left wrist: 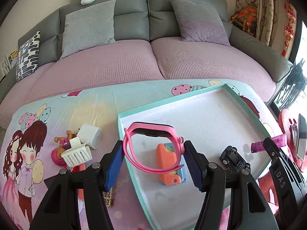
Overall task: Organize rigid objects
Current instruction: 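Carry the watch band into the tray and release it while the right tool releases the pink tube there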
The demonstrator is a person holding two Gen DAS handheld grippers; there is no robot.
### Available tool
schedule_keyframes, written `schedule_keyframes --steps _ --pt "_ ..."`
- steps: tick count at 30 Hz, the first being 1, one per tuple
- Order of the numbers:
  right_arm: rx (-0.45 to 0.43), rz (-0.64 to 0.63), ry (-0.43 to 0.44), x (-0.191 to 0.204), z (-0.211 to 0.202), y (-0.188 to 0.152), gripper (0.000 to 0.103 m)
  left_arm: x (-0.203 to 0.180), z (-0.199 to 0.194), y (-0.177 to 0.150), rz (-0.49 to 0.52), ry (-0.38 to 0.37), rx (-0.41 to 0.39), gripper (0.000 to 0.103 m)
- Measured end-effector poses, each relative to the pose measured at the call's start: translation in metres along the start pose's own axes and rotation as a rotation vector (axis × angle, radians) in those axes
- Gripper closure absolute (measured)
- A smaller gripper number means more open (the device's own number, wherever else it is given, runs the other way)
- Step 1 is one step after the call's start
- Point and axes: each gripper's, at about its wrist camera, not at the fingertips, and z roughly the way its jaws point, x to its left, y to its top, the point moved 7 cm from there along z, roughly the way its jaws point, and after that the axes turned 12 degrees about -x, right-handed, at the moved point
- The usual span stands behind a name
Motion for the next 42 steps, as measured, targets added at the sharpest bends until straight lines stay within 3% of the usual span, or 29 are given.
schedule_keyframes --steps 10,31,36,38,42 --pt "0.031 -0.013 -0.075 -0.018 0.006 -0.005 0.091 -0.015 0.013 -0.018 0.027 -0.004 0.039 0.039" --pt "0.084 -0.075 -0.041 -0.003 0.015 -0.017 0.09 -0.011 0.02 -0.026 0.012 0.006 0.076 0.039" --pt "0.08 -0.084 -0.027 0.001 0.014 -0.017 0.088 -0.004 0.018 -0.025 -0.003 0.021 0.079 0.036" --pt "0.087 -0.091 -0.024 0.003 0.015 -0.018 0.084 0.001 0.019 -0.024 -0.012 0.033 0.08 0.022" --pt "0.09 -0.092 -0.017 0.005 0.015 -0.019 0.075 0.009 0.018 -0.023 -0.037 0.047 0.077 0.021"
